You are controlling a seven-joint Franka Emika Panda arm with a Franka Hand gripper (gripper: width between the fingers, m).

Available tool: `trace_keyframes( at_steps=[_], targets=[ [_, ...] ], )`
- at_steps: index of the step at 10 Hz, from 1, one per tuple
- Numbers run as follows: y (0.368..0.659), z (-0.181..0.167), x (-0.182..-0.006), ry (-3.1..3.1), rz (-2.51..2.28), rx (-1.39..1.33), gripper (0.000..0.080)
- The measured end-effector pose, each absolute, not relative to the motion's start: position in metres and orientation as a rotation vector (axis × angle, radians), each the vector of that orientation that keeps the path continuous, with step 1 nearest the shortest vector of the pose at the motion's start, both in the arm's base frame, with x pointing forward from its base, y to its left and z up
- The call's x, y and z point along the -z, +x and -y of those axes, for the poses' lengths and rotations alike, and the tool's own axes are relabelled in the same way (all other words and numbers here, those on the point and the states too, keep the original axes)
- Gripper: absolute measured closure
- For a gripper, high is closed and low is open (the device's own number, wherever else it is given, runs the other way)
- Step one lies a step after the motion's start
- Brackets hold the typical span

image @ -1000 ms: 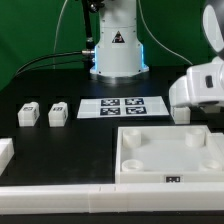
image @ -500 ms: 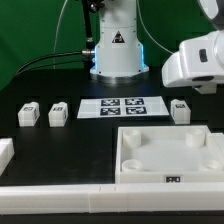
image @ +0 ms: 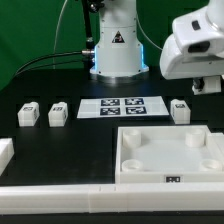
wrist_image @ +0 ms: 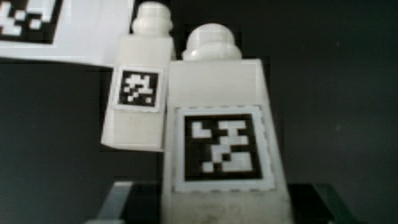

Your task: Assemble one leg

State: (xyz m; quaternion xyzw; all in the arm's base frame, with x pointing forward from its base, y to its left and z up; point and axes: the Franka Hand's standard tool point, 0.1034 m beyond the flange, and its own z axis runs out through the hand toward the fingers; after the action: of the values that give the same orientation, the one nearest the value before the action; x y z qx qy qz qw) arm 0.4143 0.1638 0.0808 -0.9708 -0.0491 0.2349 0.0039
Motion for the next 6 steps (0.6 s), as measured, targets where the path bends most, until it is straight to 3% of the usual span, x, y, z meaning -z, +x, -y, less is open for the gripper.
trace_keyframes(
  at_steps=[3,6],
  targets=[
    [0.428,-0.164,-0.079,-3.074,0.153,-0.277,0.0508],
    [0.441,-0.142,-0.101,-3.076,0.18,-0.285,0.0508]
  ],
)
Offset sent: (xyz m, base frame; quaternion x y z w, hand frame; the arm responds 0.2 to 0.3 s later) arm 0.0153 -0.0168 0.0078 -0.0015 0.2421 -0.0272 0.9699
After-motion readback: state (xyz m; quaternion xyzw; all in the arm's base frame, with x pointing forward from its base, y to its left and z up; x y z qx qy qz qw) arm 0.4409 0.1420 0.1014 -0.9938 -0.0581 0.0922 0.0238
